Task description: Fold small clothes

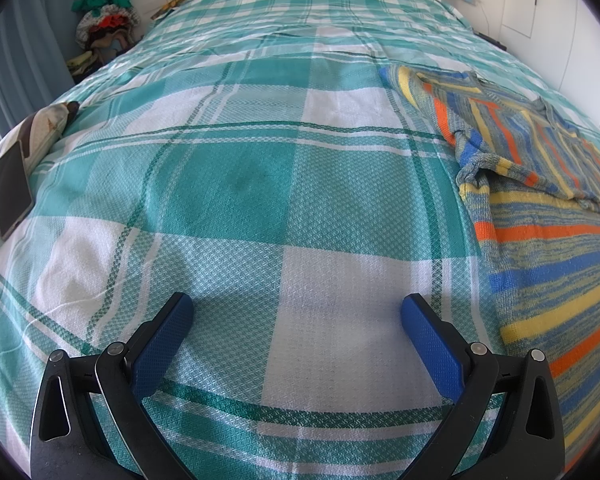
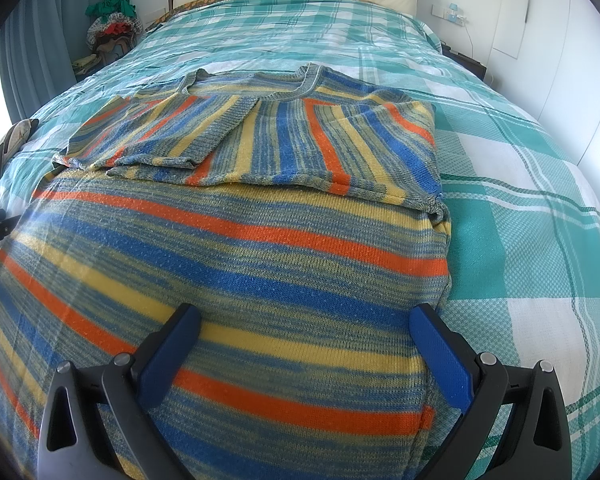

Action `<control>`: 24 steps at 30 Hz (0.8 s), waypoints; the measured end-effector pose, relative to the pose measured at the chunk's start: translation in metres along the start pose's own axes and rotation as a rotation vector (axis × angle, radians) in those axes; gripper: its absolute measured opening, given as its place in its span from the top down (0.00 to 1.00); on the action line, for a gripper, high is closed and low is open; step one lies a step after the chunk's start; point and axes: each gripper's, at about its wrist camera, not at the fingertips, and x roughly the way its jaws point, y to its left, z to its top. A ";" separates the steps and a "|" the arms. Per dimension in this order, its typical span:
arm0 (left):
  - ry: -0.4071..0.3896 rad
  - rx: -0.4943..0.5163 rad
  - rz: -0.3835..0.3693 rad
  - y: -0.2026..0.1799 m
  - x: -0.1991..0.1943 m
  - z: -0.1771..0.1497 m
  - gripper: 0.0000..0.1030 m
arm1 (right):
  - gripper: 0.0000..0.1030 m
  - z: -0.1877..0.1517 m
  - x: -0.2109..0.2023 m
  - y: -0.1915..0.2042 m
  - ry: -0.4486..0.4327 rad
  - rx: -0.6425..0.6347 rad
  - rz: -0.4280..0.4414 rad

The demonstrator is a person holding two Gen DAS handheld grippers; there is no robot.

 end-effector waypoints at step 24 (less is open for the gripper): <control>-0.003 -0.003 0.000 0.000 0.002 0.001 0.00 | 0.00 0.000 0.000 0.000 -0.002 0.004 0.002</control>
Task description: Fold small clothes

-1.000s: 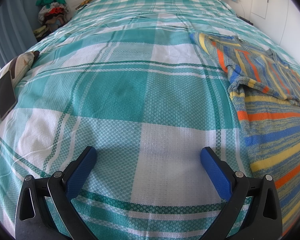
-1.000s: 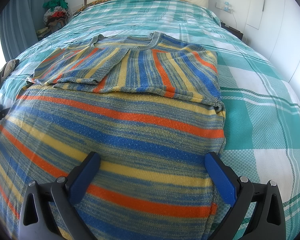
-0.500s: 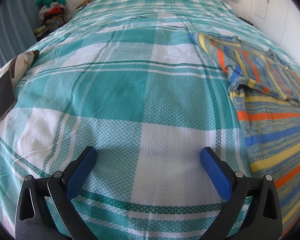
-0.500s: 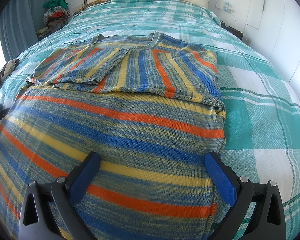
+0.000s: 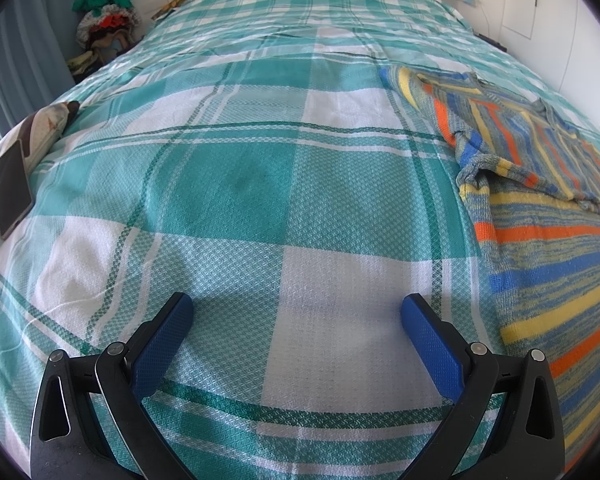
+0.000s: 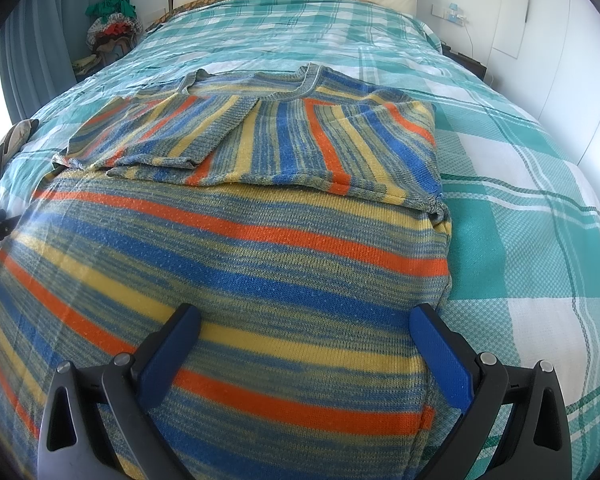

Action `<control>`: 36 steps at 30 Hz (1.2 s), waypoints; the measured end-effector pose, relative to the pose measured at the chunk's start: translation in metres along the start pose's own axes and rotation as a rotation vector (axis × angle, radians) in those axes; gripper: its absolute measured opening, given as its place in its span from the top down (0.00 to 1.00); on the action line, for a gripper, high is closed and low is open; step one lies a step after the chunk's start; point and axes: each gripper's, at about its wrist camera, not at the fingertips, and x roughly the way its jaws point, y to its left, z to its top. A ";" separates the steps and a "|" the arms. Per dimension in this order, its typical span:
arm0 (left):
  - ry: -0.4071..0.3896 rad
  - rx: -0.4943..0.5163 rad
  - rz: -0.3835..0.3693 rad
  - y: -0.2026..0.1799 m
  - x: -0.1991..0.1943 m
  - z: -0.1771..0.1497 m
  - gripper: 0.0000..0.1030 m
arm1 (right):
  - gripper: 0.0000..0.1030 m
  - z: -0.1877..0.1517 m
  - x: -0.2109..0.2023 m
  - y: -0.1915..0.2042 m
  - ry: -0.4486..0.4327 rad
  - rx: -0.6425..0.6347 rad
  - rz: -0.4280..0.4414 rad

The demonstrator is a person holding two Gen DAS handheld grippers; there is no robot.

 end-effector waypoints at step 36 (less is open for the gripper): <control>0.233 0.137 -0.411 -0.034 -0.145 -0.111 0.03 | 0.00 -0.038 -0.121 -0.078 0.212 0.116 0.265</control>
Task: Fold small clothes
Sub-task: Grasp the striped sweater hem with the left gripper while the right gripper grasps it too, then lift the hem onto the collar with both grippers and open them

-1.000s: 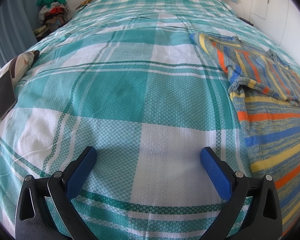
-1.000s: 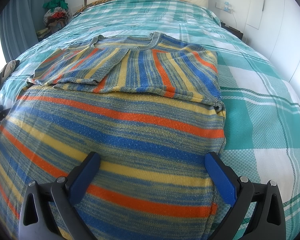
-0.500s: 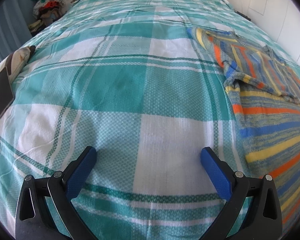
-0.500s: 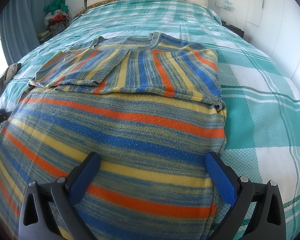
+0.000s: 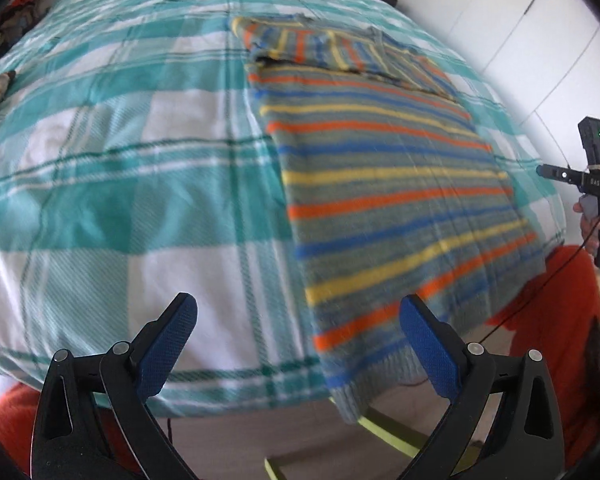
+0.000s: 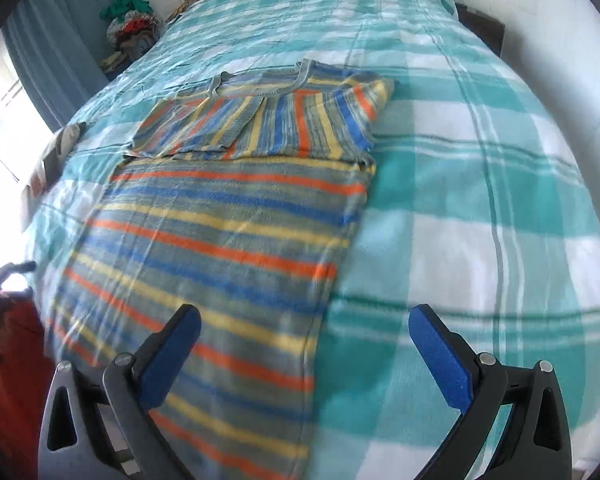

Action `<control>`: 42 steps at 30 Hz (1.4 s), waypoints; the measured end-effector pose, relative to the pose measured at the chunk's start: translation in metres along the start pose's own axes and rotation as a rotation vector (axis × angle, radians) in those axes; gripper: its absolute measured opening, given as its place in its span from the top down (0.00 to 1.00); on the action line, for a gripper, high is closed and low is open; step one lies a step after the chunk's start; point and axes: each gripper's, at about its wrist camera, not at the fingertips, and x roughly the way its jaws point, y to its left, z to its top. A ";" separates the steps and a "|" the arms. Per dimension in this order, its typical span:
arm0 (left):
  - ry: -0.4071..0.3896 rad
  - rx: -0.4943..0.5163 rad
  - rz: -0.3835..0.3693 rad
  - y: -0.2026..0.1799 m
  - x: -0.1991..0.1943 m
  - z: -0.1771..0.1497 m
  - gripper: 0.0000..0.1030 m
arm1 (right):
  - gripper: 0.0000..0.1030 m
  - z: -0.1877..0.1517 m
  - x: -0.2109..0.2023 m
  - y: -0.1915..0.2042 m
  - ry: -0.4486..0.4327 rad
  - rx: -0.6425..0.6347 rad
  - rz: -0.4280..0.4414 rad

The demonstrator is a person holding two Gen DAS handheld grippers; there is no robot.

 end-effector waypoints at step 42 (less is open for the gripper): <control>-0.159 -0.321 -0.103 0.077 0.120 0.325 0.93 | 0.91 0.221 0.133 -0.101 -0.196 0.528 0.218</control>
